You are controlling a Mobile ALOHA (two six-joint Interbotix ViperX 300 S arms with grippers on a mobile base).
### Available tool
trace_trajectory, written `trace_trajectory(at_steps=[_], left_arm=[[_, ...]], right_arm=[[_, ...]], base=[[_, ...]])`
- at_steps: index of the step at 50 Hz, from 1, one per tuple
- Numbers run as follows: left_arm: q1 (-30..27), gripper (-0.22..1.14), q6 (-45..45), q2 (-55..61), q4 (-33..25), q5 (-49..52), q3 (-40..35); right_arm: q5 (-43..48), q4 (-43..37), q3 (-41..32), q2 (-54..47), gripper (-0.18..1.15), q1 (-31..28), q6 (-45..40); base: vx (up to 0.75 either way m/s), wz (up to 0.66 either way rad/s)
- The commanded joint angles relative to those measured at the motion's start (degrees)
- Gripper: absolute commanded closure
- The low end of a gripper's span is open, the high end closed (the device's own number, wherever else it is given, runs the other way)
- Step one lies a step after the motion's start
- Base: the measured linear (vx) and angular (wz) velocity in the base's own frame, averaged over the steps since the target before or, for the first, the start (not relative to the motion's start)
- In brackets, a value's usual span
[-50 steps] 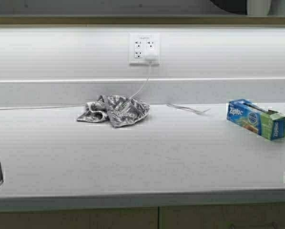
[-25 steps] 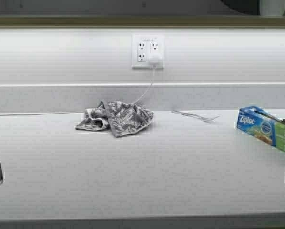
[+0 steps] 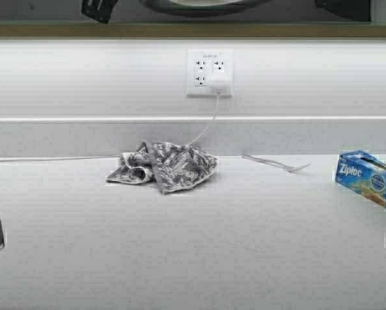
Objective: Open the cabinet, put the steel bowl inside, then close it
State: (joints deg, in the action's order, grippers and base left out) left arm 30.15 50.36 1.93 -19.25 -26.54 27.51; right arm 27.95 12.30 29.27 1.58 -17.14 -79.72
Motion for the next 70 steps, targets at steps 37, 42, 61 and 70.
trace_trajectory(at_steps=[37, 42, 61, 70], left_arm=[[-1.9, -0.09, 5.5, -2.1, -3.1, -19.5, 5.4], [-2.8, -0.09, 6.1, -2.5, -3.1, -19.8, 5.5], [-5.6, 0.11, 5.7, -8.5, 0.1, -19.8, 9.9], [-5.4, 1.08, 2.5, -13.1, 1.3, -17.4, 15.0]], right_arm=[[5.3, 3.3, 1.2, -0.4, -0.07, 5.2, 0.0], [5.4, 3.3, 1.2, -0.4, -0.07, 6.1, 0.1], [5.3, 7.0, 2.9, 3.4, -0.01, 8.4, 0.5], [4.9, 8.7, 6.6, 8.8, 0.74, 8.3, 2.8]], base=[[0.01, 0.01], [0.00, 0.00], [0.00, 0.00], [0.00, 0.00]])
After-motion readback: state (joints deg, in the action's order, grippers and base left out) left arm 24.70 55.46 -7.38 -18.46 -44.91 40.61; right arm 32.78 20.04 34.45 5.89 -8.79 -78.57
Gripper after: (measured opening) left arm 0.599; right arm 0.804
